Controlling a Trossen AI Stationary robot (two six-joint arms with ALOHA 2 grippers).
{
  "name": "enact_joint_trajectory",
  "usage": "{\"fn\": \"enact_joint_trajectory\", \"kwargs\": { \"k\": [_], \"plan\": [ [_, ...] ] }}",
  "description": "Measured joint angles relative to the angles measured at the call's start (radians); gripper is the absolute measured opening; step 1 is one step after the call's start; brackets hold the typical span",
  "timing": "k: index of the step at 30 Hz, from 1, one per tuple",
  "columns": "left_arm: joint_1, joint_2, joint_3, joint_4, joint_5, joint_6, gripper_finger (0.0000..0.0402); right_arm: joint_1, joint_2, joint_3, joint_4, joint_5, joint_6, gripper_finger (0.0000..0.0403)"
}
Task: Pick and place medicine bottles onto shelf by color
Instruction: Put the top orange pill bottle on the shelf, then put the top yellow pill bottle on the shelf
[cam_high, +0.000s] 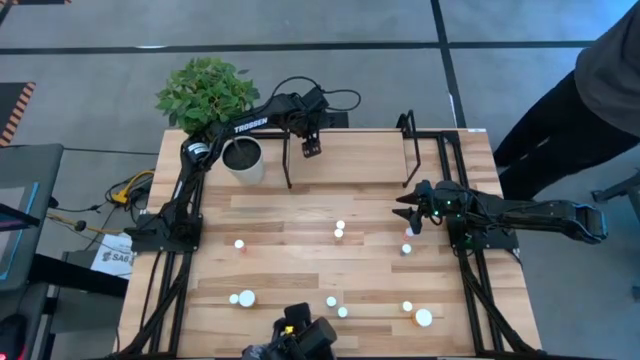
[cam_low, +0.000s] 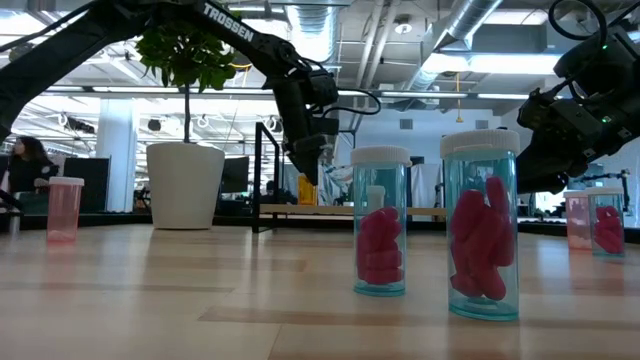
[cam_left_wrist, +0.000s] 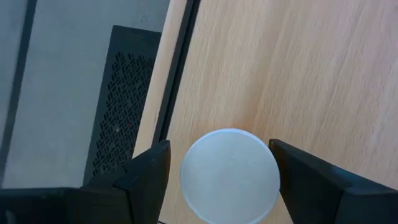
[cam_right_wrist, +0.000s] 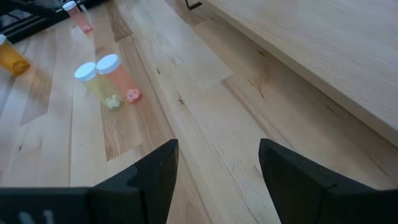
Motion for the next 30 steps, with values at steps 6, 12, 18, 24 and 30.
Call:
{"fn": "enact_joint_trajectory", "kwargs": {
  "k": [6, 12, 18, 24, 30],
  "plan": [
    [-0.006, -0.001, 0.041, -0.007, -0.017, 0.057, 0.0257, 0.0, 0.0, 0.0, 0.0, 0.0, 0.0, 0.0249],
    [-0.016, -0.002, 0.112, -0.03, -0.041, 0.051, 0.0257, 0.0, 0.0, 0.0, 0.0, 0.0, 0.0, 0.0249],
    [-0.021, -0.002, 0.116, -0.066, -0.029, 0.005, 0.0259, 0.0, 0.0, 0.0, 0.0, 0.0, 0.0, 0.0249],
    [-0.031, -0.003, 0.124, -0.059, -0.021, -0.005, 0.0259, 0.0, 0.0, 0.0, 0.0, 0.0, 0.0, 0.0249],
    [-0.064, -0.004, 0.215, -0.111, -0.019, 0.019, 0.0259, 0.0, 0.0, 0.0, 0.0, 0.0, 0.0, 0.0249]
  ]
}}
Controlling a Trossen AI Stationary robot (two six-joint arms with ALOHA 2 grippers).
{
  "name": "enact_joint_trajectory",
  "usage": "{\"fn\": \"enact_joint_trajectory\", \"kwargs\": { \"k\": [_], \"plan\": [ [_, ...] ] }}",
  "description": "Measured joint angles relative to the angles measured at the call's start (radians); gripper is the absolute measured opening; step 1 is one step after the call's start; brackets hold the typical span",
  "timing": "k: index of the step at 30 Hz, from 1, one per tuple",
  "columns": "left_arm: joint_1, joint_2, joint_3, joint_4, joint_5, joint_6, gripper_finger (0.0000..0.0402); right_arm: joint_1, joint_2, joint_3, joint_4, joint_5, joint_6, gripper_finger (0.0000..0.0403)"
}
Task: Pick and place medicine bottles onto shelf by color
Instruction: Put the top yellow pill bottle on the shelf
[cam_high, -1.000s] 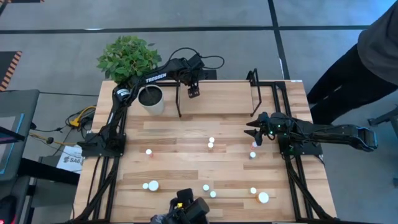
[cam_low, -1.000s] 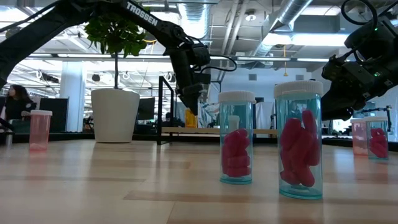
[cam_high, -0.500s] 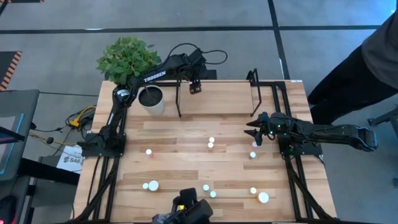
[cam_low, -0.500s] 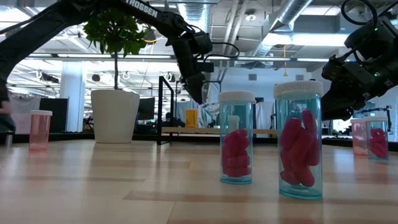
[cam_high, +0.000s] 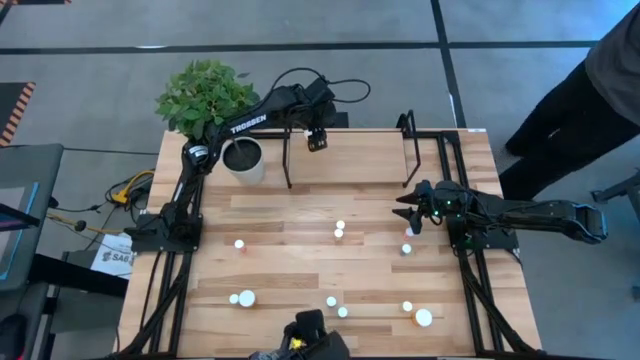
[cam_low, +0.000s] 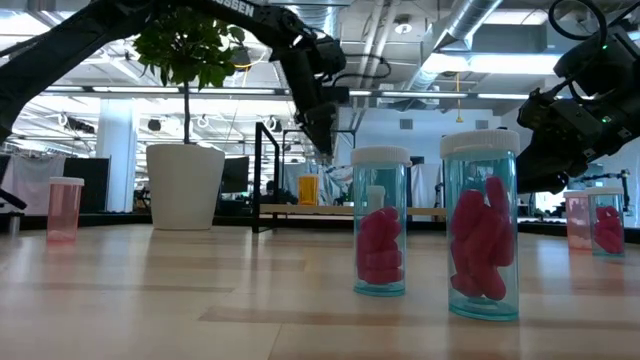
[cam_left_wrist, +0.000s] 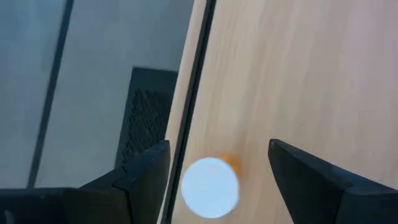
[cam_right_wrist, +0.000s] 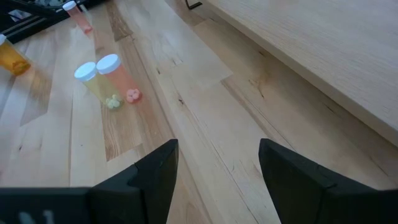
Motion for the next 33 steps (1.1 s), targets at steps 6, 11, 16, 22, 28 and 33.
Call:
{"fn": "enact_joint_trajectory", "kwargs": {
  "k": [6, 11, 16, 22, 28, 33],
  "plan": [
    [-0.064, -0.002, 0.096, -0.007, 0.003, -0.036, 0.0259, 0.0, 0.0, 0.0, 0.0, 0.0, 0.0, 0.0249],
    [-0.133, -0.003, 0.142, -0.007, -0.031, -0.107, 0.0259, 0.0, 0.0, 0.0, 0.0, 0.0, 0.0, 0.0249],
    [-0.196, -0.003, 0.161, -0.08, -0.022, -0.152, 0.0259, 0.0, 0.0, 0.0, 0.0, 0.0, 0.0, 0.0249],
    [-0.285, -0.015, 0.161, -0.191, 0.038, -0.162, 0.0259, 0.0, 0.0, 0.0, 0.0, 0.0, 0.0, 0.0249],
    [-0.403, -0.032, 0.161, -0.295, 0.048, -0.217, 0.0259, 0.0, 0.0, 0.0, 0.0, 0.0, 0.0, 0.0249],
    [-0.513, -0.036, 0.161, -0.327, 0.048, -0.276, 0.0259, 0.0, 0.0, 0.0, 0.0, 0.0, 0.0, 0.0249]
  ]
}}
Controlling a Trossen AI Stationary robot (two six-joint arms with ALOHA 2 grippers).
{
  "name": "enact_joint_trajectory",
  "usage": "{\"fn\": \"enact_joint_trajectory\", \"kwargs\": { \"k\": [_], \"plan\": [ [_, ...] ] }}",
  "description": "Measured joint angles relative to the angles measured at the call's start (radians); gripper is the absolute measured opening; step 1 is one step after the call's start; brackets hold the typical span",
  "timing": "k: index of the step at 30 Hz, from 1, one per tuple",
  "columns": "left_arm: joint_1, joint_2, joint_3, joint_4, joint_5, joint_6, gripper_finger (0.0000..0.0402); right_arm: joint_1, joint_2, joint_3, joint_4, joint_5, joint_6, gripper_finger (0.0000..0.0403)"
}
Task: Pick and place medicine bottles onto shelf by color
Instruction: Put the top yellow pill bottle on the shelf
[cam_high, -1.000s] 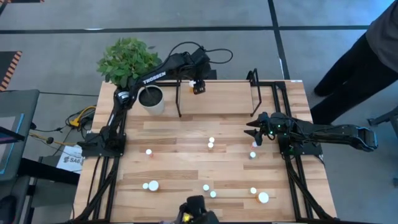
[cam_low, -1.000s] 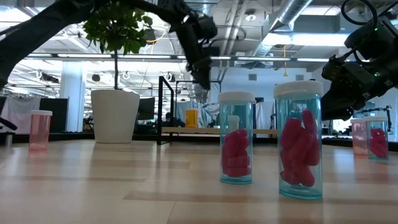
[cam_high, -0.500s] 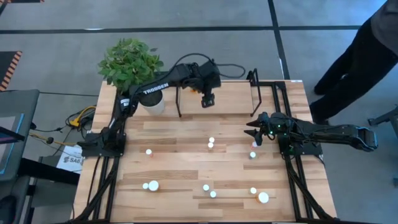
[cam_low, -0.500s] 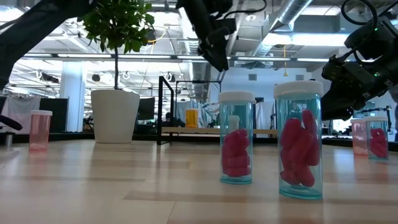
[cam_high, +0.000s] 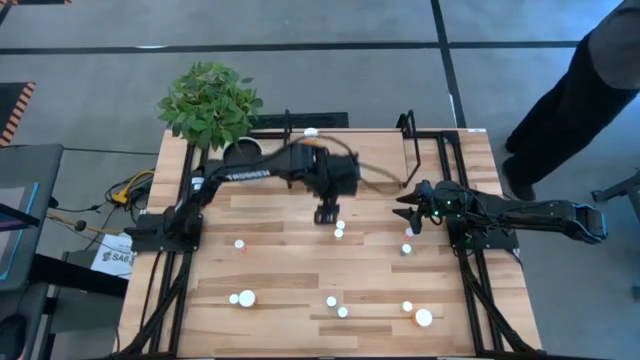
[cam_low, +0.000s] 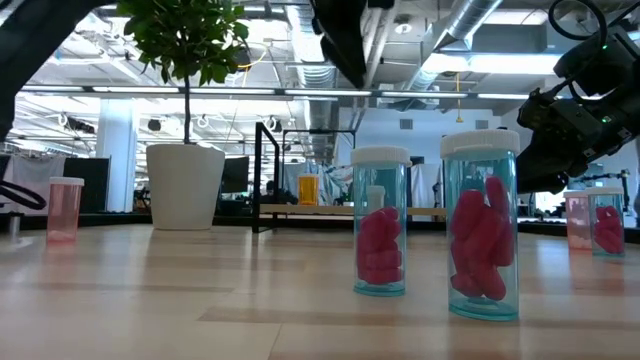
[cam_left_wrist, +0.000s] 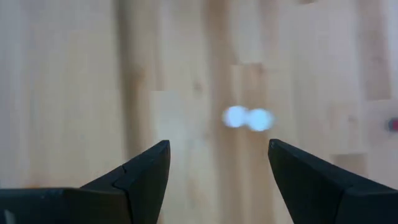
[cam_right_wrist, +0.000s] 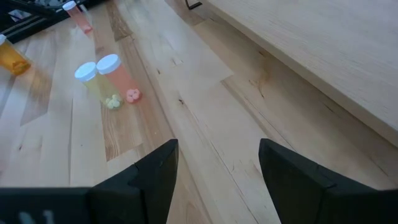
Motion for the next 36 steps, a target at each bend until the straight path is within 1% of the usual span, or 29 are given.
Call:
{"fn": "enact_joint_trajectory", "kwargs": {
  "k": [2, 8, 14, 19, 23, 26, 31, 36],
  "plan": [
    [-0.043, 0.0, 0.0, -0.001, -0.012, -0.029, 0.0259, 0.0, 0.0, 0.0, 0.0, 0.0, 0.0, 0.0249],
    [-0.152, 0.0, 0.0, 0.013, -0.098, -0.128, 0.0259, 0.0, 0.0, 0.0, 0.0, 0.0, 0.0, 0.0249],
    [-0.193, 0.003, -0.019, 0.016, -0.183, -0.305, 0.0259, 0.0, 0.0, 0.0, 0.0, 0.0, 0.0, 0.0249],
    [-0.179, 0.005, -0.1, 0.034, -0.162, -0.417, 0.0259, 0.0, 0.0, 0.0, 0.0, 0.0, 0.0, 0.0249],
    [-0.162, 0.008, -0.179, 0.135, -0.148, -0.439, 0.0259, 0.0, 0.0, 0.0, 0.0, 0.0, 0.0, 0.0249],
    [-0.146, 0.006, -0.209, 0.157, -0.143, -0.447, 0.0259, 0.0, 0.0, 0.0, 0.0, 0.0, 0.0, 0.0249],
    [-0.116, 0.007, -0.275, 0.175, -0.077, -0.497, 0.0259, 0.0, 0.0, 0.0, 0.0, 0.0, 0.0, 0.0249],
    [-0.108, 0.007, -0.323, 0.209, -0.047, -0.526, 0.0259, 0.0, 0.0, 0.0, 0.0, 0.0, 0.0, 0.0249]
  ]
}}
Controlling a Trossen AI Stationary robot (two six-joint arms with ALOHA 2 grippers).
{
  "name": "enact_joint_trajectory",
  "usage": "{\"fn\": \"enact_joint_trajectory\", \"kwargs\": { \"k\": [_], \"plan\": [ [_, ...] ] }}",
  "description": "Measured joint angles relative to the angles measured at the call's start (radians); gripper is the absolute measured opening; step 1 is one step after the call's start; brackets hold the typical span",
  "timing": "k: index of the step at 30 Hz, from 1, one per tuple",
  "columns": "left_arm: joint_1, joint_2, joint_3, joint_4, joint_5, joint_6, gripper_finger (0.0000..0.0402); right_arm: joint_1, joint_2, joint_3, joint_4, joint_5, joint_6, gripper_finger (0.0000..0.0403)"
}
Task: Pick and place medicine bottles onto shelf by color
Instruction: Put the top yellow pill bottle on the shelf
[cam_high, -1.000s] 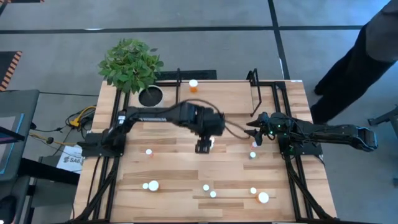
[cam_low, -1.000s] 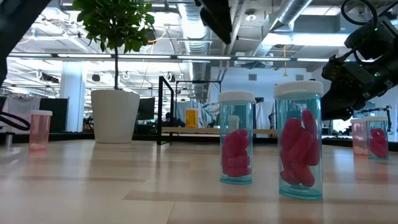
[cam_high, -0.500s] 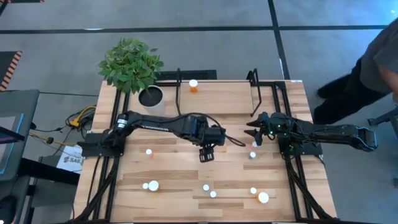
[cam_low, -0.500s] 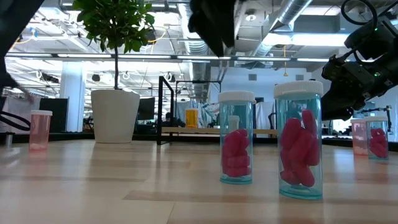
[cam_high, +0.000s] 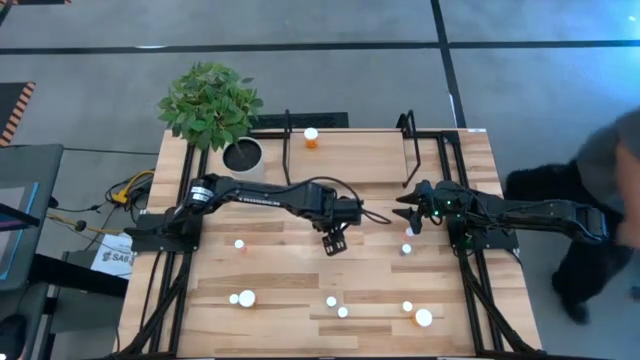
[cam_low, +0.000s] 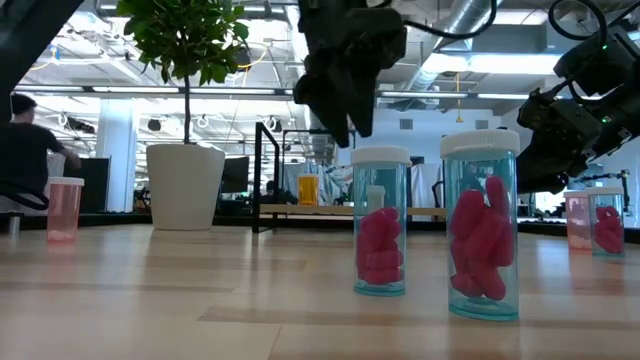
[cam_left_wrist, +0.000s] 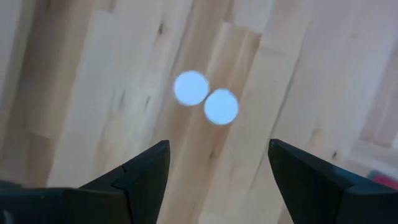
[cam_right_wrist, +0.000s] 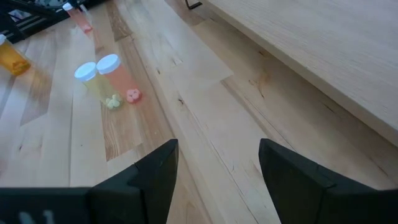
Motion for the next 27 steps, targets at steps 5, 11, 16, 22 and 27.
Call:
{"fn": "enact_joint_trajectory", "kwargs": {
  "k": [5, 11, 16, 22, 27],
  "plan": [
    [0.0, 0.002, -0.044, 0.058, 0.027, -0.028, 0.0259, 0.0, 0.0, 0.0, 0.0, 0.0, 0.0, 0.0249],
    [-0.001, 0.001, -0.07, 0.111, 0.047, -0.052, 0.0259, 0.0, 0.0, 0.0, 0.0, 0.0, 0.0, 0.0249],
    [-0.003, 0.0, -0.069, 0.119, 0.015, -0.069, 0.0263, 0.0, 0.0, 0.0, 0.0, 0.0, 0.0, 0.0249],
    [-0.008, -0.001, -0.068, 0.13, -0.022, -0.081, 0.0263, 0.0, 0.0, 0.0, 0.0, 0.0, 0.0, 0.0249],
    [-0.013, -0.001, -0.068, 0.129, -0.033, -0.087, 0.0263, 0.0, 0.0, 0.0, 0.0, 0.0, 0.0, 0.0249]
  ]
}}
